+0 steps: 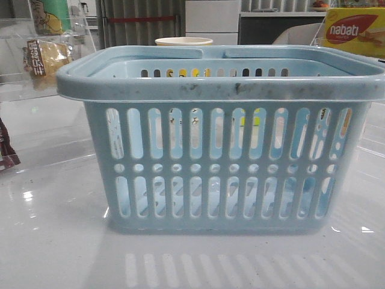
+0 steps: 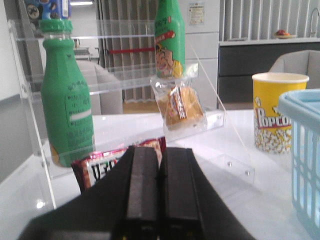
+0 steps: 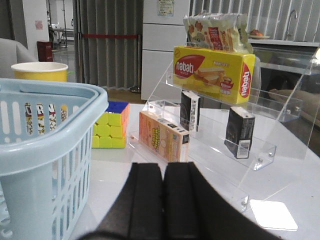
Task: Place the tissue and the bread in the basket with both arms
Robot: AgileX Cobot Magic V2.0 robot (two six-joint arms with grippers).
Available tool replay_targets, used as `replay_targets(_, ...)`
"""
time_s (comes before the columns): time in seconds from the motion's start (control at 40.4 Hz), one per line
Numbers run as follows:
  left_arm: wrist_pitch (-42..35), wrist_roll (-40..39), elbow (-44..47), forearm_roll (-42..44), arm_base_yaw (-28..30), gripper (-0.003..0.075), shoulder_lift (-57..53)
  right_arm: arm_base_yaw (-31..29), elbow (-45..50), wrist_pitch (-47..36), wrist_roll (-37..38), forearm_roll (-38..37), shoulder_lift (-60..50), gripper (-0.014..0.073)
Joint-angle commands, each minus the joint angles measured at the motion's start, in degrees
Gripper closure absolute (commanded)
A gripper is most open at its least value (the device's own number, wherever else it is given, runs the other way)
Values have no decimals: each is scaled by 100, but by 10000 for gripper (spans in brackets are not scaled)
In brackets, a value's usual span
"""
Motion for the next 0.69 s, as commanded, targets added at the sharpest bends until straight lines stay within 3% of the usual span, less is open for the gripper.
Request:
replay_targets(0.0, -876, -38, -155, -75, 2, 627, -98, -28, -462, -410, -14, -23, -106, 537)
replay_targets(0.297, 198, -38, -2147, -75, 2, 627, 47, -28, -2415, 1018, -14, -23, 156, 537)
replay_targets(0.669, 1946, -38, -4376, -89, 2, 627, 1496, -28, -4372, 2828, -14, -23, 1823, 537)
